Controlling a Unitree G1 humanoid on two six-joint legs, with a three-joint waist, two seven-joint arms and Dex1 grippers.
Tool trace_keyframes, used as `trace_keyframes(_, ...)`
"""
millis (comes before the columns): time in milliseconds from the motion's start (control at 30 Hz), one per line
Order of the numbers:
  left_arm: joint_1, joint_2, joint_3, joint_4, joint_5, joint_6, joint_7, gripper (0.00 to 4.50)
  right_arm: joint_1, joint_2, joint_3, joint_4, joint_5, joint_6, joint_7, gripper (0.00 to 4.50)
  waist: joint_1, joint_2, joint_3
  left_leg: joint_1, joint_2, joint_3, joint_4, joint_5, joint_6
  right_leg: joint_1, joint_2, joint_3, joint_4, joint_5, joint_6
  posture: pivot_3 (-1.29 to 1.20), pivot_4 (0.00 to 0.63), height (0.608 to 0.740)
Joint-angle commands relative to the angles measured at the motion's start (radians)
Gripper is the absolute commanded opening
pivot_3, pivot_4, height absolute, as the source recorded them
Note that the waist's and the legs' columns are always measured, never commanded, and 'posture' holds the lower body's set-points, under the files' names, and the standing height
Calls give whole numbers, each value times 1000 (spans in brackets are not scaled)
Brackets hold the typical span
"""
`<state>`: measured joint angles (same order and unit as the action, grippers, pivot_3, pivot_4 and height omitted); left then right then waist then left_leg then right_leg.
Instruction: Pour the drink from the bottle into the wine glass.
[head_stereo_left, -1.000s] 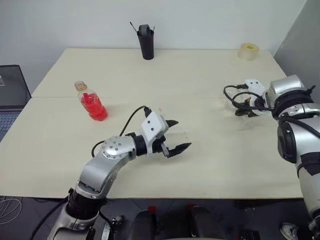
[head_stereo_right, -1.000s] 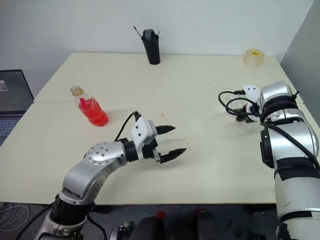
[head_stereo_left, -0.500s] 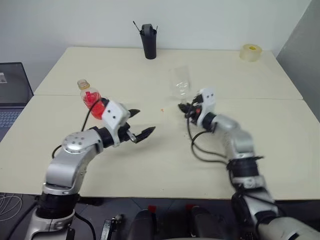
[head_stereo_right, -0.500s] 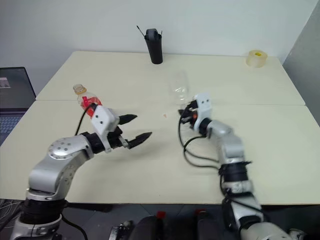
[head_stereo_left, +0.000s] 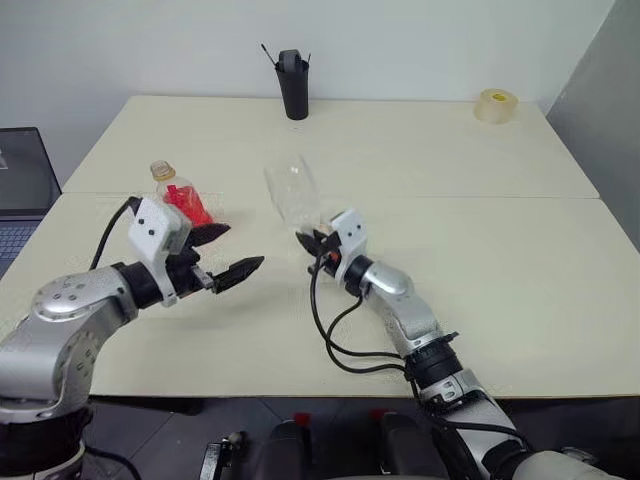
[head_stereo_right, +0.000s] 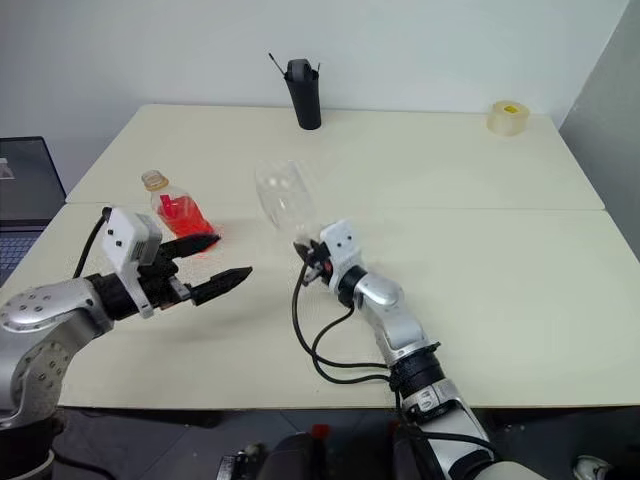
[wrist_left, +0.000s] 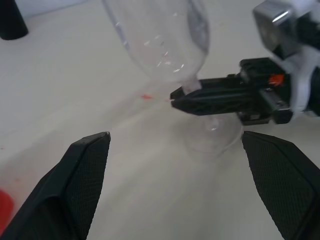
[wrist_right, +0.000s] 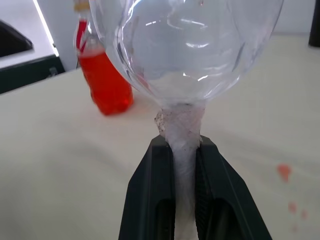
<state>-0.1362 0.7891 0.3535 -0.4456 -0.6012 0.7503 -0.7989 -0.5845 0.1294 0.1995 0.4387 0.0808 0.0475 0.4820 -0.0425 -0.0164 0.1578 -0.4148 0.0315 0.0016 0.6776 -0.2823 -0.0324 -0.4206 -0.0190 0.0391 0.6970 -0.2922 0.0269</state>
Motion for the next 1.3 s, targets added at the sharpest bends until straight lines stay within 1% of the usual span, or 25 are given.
trace_keyframes(33, 44, 44, 91, -35, -64, 19, -41, 4500, -7, -5, 6, 42, 1, -93, 40, 155, -3, 0, 0, 1, 0, 0, 0, 0, 0, 0, 0, 0, 0, 0, 0, 0, 150, 740)
trace_keyframes(133, 84, 61, 111, -17, -73, 15, -56, 4500, -5, -26, 5, 99, -9, -141, 64, 155, -5, 0, 0, 1, 0, 0, -1, 0, 0, 1, 0, 0, 0, 0, 0, 0, 150, 740)
trace_keyframes(267, 95, 58, 111, -19, -86, 16, -44, 4500, 4, -48, 1, 138, -20, -159, 59, 155, -4, -1, 0, 4, 0, -1, -1, 0, 0, 4, 0, 0, -1, 0, 0, 0, 150, 740)
trace_keyframes(367, 87, 60, 99, -6, -85, 13, -42, 4500, 17, -66, 31, 142, -70, -163, 28, 155, -4, -1, -1, 12, 0, 0, -3, -2, 4, 12, 0, 0, -4, 0, 0, 0, 150, 740)
trace_keyframes(433, 79, 62, 91, 7, -82, 10, -43, 4500, 32, -71, 37, 131, -85, -140, -1, 155, -3, -1, -1, 17, -1, 0, -7, -3, 4, 16, 0, 0, -6, 0, 0, 0, 150, 740)
trace_keyframes(667, 32, 66, 46, 42, -71, 5, -49, 4500, 93, -100, 24, 87, -106, -87, -71, 155, 11, -4, -3, 18, -1, 0, -8, -2, 4, 17, -1, 0, -7, -1, 0, 0, 150, 740)
trace_keyframes(833, -7, 64, 9, 65, -59, -3, -51, 4500, 129, -128, 27, 47, -103, -38, -74, 155, 14, -6, -4, 18, -2, 0, -8, -2, 4, 17, -1, 0, -7, -1, 0, 0, 150, 740)
trace_keyframes(1067, -25, 63, -17, 81, -50, -19, -52, 4500, 183, -172, 44, -5, -100, 39, -61, 155, 14, -8, -8, 19, -2, 0, -9, -3, 4, 18, -1, 0, -8, -1, 0, 0, 150, 740)
trace_keyframes(1133, -26, 62, -20, 83, -50, -22, -53, 4500, 193, -180, 48, -13, -98, 51, -56, 155, 13, -8, -8, 24, -2, 0, -11, -3, 4, 23, -1, 0, -10, -1, 0, 0, 150, 740)
trace_keyframes(1200, -27, 63, -23, 87, -50, -25, -54, 4500, 197, -182, 49, -20, -94, 60, -55, 155, 13, -9, -8, 35, -1, 0, -15, -3, 4, 34, -1, 0, -16, -1, 0, 0, 150, 740)
trace_keyframes(1300, -29, 64, -24, 92, -49, -28, -55, 4500, 190, -182, 44, -22, -86, 74, -54, 155, 13, -9, -8, 39, -1, -1, -16, -3, 4, 39, -1, -1, -17, -2, 0, 0, 150, 740)
